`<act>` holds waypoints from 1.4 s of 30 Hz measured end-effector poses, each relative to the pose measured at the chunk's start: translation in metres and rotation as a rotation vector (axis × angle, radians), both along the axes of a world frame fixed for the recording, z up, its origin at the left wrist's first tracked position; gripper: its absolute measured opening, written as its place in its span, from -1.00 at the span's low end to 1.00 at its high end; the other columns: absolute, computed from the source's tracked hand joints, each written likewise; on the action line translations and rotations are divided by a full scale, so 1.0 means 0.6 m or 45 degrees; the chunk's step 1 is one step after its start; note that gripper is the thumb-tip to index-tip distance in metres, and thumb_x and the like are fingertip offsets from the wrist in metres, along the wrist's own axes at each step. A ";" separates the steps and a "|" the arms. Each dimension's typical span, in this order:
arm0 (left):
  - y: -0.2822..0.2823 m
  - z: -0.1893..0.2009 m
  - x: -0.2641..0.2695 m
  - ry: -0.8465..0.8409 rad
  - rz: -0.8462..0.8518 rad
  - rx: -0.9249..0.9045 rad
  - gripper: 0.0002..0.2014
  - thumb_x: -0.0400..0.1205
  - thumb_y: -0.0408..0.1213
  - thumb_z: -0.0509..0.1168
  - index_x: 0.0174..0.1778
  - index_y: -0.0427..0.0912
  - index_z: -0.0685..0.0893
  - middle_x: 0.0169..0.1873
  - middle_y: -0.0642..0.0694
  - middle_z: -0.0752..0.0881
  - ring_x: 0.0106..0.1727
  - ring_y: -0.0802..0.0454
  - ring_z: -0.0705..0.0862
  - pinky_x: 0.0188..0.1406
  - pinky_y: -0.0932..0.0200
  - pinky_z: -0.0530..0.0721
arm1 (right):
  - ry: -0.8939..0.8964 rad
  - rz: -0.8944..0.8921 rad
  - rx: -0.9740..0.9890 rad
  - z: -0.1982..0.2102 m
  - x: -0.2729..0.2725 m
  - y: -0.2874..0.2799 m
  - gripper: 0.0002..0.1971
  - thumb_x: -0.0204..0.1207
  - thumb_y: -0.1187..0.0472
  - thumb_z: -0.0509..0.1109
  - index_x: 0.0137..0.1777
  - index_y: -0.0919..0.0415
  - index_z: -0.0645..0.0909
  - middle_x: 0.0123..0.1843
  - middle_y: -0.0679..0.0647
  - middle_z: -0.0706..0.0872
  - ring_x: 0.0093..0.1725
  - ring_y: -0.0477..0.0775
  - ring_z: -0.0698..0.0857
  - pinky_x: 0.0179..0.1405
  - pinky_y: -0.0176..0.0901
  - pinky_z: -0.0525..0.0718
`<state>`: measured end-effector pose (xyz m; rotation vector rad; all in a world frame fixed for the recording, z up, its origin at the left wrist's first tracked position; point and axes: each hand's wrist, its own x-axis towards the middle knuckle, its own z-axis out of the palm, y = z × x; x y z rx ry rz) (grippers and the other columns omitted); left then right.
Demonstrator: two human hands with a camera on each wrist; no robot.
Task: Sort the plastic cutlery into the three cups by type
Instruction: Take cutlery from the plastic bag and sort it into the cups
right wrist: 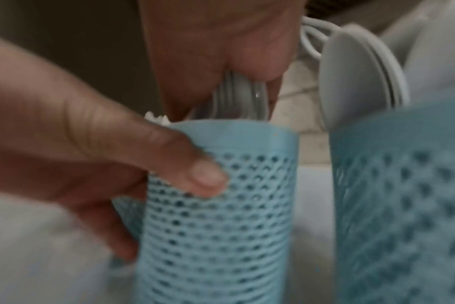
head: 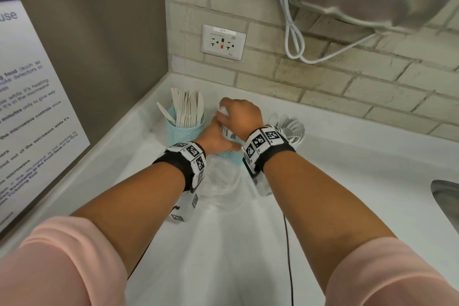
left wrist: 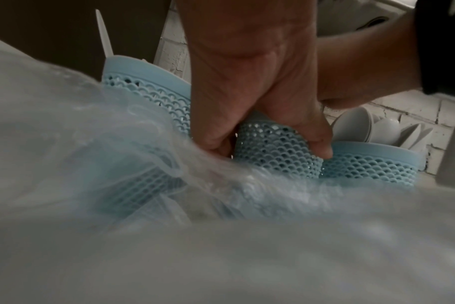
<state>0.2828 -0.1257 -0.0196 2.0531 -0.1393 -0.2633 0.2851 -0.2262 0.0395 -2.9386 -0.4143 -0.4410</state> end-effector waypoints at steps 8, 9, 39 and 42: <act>0.001 0.005 -0.009 0.012 -0.012 -0.011 0.10 0.15 -0.10 0.69 0.52 -0.18 0.18 0.33 -0.06 0.52 0.34 0.00 0.54 0.35 -0.03 0.57 | 0.027 -0.165 0.191 -0.002 -0.001 -0.009 -0.57 0.60 -0.12 0.19 0.33 0.12 0.56 0.21 0.14 0.68 0.24 0.22 0.57 0.07 0.03 0.56; 0.001 0.005 -0.009 0.007 -0.010 -0.007 0.10 0.16 -0.11 0.69 0.53 -0.18 0.17 0.34 -0.05 0.51 0.35 0.01 0.53 0.37 -0.02 0.55 | 0.073 -0.167 0.199 -0.002 0.000 -0.010 -0.54 0.60 -0.12 0.20 0.38 0.12 0.51 0.26 0.15 0.65 0.26 0.22 0.57 0.09 0.03 0.57; -0.164 0.079 -0.111 0.062 -0.103 0.243 -0.15 0.42 -0.07 0.53 0.53 -0.29 0.26 0.41 -0.21 0.49 0.40 -0.11 0.51 0.40 0.05 0.50 | 0.435 -0.443 0.313 0.010 -0.059 -0.180 -0.14 0.39 -0.52 0.08 0.64 -0.15 0.05 0.68 0.13 0.12 0.63 0.33 0.15 0.55 0.32 0.14; -0.192 0.046 -0.103 0.072 0.020 0.163 0.03 0.40 -0.11 0.54 0.61 -0.34 0.02 0.50 -0.21 0.32 0.51 -0.10 0.37 0.49 0.08 0.38 | 0.397 -0.306 0.280 0.003 -0.066 -0.185 -0.17 0.47 -0.43 0.10 0.65 -0.02 0.10 0.60 0.18 0.33 0.57 0.26 0.30 0.55 0.16 0.23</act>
